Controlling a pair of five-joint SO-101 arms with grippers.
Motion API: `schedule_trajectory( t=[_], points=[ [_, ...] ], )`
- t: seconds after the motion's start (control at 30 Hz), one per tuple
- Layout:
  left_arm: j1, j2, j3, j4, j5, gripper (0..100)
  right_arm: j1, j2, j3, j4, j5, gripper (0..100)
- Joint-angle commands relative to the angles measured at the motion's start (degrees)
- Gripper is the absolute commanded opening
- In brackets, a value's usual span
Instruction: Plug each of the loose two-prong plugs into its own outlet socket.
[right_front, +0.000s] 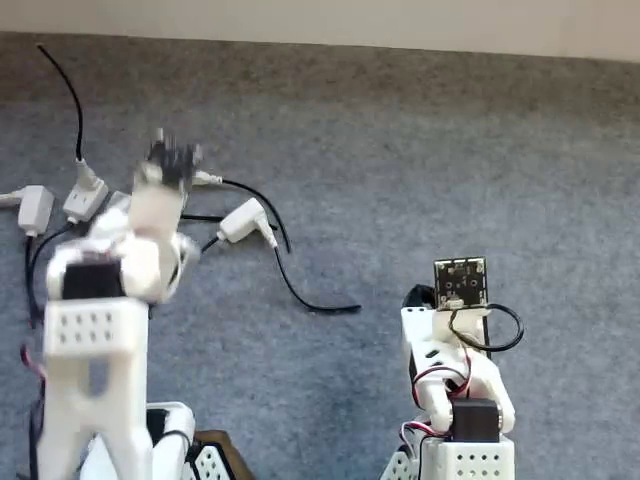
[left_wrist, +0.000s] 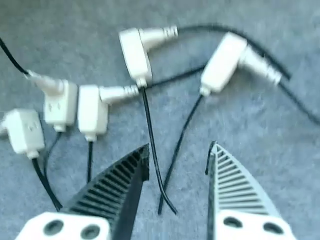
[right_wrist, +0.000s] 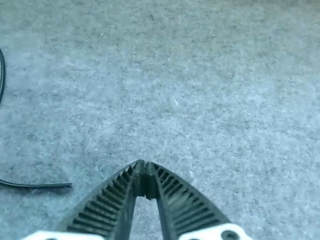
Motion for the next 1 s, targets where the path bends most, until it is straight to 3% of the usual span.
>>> schedule_trajectory(
  t=[0.0,0.13,0.37,0.5,0.63,0.83,0.97],
  points=[
    [-4.0,-13.58,21.32,-7.03,-3.43,19,0.57,-0.4,8.22,-1.54,-0.09,0.6],
    [-5.85,-25.8,35.74,-11.08,-5.19,19,0.57,-0.4,8.48,2.15,-0.09,0.6],
    [-5.93,-48.13,51.03,-11.25,-5.27,19,0.57,-0.4,8.48,9.71,-0.35,0.6],
    [-5.67,-56.92,55.69,-6.15,-5.1,19,0.75,-0.4,8.48,13.41,-0.18,0.6],
    [-5.49,-59.21,55.43,-0.97,-5.1,19,3.56,-0.4,8.48,13.58,-0.09,0.6],
    [-2.86,-54.9,55.78,5.89,-5.36,18,14.64,-0.4,8.48,16.75,-0.09,0.6],
    [-4.62,-53.41,55.78,4.4,-5.54,5,20.79,-0.4,8.48,17.8,-0.09,0.6]
  ],
)
